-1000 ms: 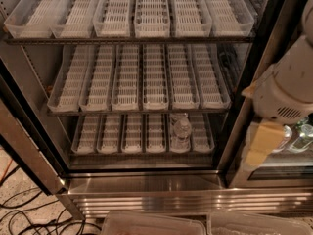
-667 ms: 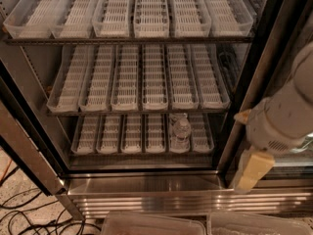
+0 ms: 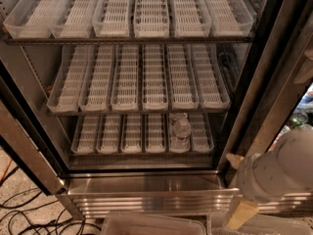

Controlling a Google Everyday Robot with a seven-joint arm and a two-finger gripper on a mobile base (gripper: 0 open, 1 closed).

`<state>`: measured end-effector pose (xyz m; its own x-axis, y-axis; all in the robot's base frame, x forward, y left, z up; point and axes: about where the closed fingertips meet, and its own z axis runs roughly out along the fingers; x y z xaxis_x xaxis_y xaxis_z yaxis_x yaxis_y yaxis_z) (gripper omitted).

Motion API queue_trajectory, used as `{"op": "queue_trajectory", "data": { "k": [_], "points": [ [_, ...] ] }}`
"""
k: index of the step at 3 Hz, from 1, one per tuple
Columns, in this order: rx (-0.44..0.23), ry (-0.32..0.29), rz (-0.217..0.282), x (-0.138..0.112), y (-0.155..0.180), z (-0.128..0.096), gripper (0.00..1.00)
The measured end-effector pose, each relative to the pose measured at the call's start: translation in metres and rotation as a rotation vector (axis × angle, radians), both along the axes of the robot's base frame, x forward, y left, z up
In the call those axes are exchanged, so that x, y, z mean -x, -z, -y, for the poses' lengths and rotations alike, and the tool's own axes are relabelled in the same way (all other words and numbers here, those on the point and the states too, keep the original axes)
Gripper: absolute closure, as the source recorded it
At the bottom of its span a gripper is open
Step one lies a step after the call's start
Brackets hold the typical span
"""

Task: Pick water bottle from bottom shelf of fridge

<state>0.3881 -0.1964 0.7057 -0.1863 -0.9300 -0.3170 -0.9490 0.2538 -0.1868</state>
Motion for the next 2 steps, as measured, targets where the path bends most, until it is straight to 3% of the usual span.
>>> {"op": "queue_trajectory", "data": {
  "k": [1,2],
  "points": [
    [-0.036,0.017,0.039,-0.0028,0.0534,-0.0036,0.00],
    [-0.036,0.017,0.039,-0.0028,0.0534,-0.0036,0.00]
  ]
}}
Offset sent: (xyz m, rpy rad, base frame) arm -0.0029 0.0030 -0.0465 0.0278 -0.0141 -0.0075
